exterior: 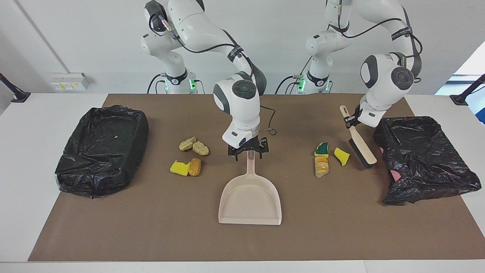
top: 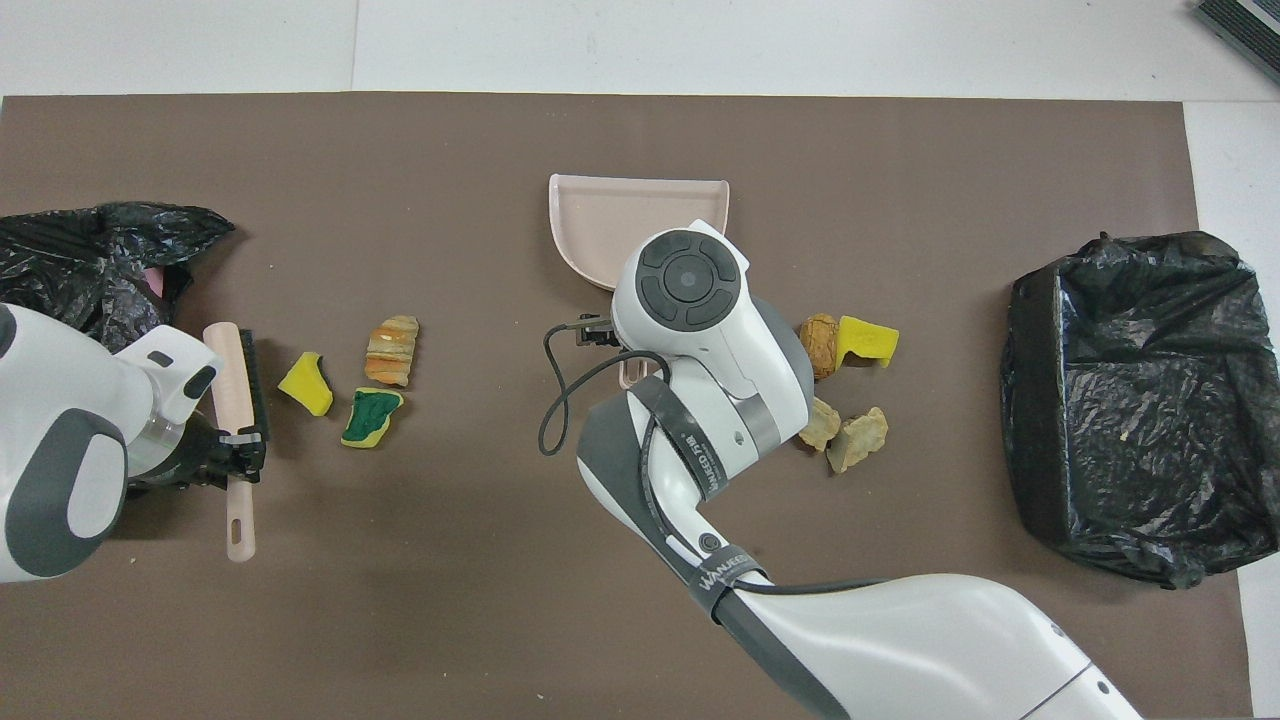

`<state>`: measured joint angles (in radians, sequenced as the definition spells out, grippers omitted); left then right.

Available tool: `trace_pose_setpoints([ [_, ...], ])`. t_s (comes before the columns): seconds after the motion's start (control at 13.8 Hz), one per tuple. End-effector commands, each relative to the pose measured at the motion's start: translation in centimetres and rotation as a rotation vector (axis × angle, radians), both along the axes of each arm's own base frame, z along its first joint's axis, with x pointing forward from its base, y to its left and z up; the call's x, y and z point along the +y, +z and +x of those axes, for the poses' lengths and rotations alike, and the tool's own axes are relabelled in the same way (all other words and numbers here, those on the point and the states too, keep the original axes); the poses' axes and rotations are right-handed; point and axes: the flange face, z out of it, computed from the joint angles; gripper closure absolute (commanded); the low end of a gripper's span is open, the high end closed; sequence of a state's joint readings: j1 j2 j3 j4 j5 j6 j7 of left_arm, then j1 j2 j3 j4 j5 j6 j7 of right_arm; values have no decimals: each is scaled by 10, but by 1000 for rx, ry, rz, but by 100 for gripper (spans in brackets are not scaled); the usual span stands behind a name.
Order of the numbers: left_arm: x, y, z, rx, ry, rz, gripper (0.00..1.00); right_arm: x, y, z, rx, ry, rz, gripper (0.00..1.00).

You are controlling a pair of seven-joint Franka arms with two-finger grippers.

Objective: Sweep and dump trash in bin
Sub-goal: 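Place the dustpan beside the trash with the right gripper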

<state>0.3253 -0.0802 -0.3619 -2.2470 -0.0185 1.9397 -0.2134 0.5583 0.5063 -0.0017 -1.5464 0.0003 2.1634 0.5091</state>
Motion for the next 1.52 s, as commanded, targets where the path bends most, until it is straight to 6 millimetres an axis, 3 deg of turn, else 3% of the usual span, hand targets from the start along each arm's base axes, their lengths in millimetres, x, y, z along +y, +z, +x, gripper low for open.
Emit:
trace_pose_setpoints([
  [0.0, -17, -9, -2, -2, -111, -23, 100, 0, -7, 2, -13, -44, 13, 0],
  [0.22, -33, -12, 1, -24, -208, -66, 100, 4, -21, 4, -20, -88, 17, 0],
  [0.29, -35, -12, 2, -34, -194, -87, 100, 5, -21, 4, -19, -88, 16, 14],
  [0.36, -36, -12, 3, -43, -183, -101, 100, 5, -20, 3, -15, -90, 14, 39],
  [0.44, -36, -12, 4, -51, -179, -104, 100, 5, -19, 3, -12, -95, 13, 57],
  [0.51, -37, -12, 6, -60, -180, -105, 100, 5, -19, 3, -10, -101, 13, 64],
  [0.73, -42, -9, 12, -100, -176, -108, 100, 4, -15, 4, -11, -107, 23, 99],
  [0.94, -38, -10, 10, -84, -182, -110, 100, -1, -13, 5, -19, -68, 11, 100],
  [1.23, -28, -9, 12, -88, -160, -107, 100, -18, 19, -8, -36, 181, -14, 100],
  [1.45, -15, -8, 14, -89, -137, -103, 100, -48, 55, -18, -11, 415, -63, 100],
])
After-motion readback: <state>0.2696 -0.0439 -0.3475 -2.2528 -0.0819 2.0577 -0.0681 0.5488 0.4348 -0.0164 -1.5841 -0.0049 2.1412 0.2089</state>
